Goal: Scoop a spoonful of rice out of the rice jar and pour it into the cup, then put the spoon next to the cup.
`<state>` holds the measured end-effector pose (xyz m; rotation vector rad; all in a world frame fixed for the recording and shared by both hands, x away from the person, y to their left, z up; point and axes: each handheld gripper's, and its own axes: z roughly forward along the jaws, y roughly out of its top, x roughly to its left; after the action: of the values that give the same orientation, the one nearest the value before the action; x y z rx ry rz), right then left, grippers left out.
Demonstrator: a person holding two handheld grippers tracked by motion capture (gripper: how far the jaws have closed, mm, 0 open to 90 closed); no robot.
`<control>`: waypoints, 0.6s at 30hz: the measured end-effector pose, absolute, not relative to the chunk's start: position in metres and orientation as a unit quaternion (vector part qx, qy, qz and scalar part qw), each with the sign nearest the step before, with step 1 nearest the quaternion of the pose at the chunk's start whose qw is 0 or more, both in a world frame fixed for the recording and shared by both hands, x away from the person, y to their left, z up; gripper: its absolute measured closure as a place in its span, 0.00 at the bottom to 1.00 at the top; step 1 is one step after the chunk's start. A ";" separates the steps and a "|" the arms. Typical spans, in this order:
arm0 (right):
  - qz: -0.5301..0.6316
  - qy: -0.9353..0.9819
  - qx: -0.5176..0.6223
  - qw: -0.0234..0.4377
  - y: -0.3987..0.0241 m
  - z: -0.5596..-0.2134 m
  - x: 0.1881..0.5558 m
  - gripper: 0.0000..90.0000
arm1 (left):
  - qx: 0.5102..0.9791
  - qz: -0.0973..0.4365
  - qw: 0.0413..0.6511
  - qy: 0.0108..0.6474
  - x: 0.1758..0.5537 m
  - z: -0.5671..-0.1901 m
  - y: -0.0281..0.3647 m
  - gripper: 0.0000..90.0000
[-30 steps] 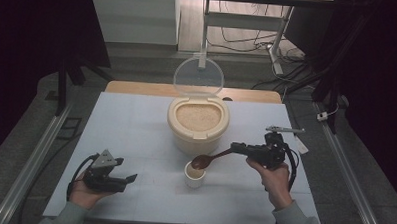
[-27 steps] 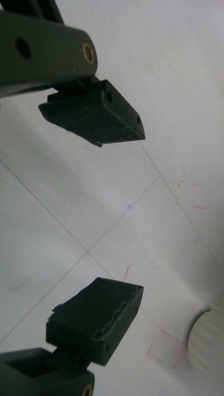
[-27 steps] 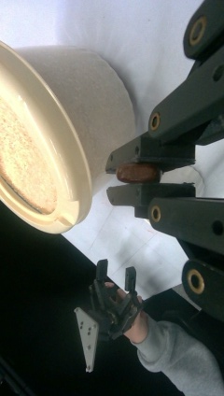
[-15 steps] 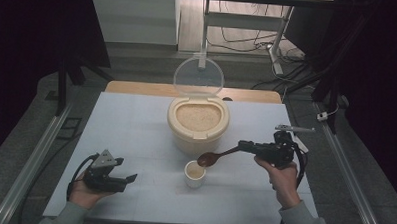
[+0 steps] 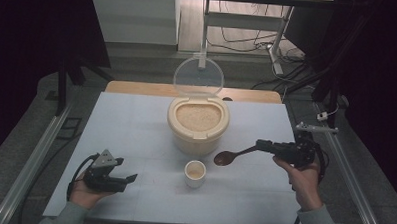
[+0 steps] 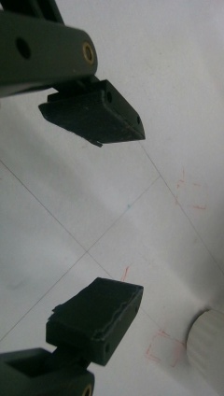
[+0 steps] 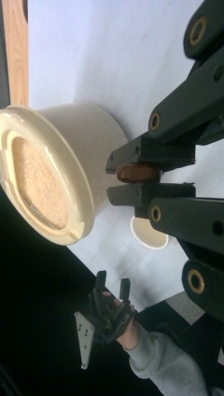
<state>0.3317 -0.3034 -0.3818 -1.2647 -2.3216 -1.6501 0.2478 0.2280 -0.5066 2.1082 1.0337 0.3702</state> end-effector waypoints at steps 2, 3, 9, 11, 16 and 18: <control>-0.526 -0.746 -0.408 0.012 -0.306 -0.382 0.332 0.92 | 0.823 0.144 0.373 0.404 0.248 -0.507 0.228 0.25; -0.525 -0.747 -0.407 0.012 -0.306 -0.383 0.332 0.92 | 0.823 0.144 0.373 0.404 0.248 -0.507 0.228 0.25; -0.509 -0.758 -0.407 0.020 -0.308 -0.385 0.333 0.92 | 0.823 0.144 0.373 0.404 0.248 -0.507 0.228 0.25; -0.502 -0.764 -0.404 0.023 -0.307 -0.386 0.334 0.92 | 0.823 0.144 0.372 0.404 0.248 -0.507 0.228 0.25; -0.479 -0.784 -0.391 0.048 -0.301 -0.389 0.335 0.92 | 0.823 0.145 0.372 0.404 0.248 -0.507 0.228 0.25; -0.463 -0.798 -0.381 0.064 -0.295 -0.392 0.337 0.92 | 0.823 0.145 0.373 0.404 0.248 -0.507 0.228 0.25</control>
<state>0.3369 -0.2951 -0.3919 -1.1516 -2.4088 -1.3976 0.2481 0.2282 -0.5066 2.1082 1.0347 0.3708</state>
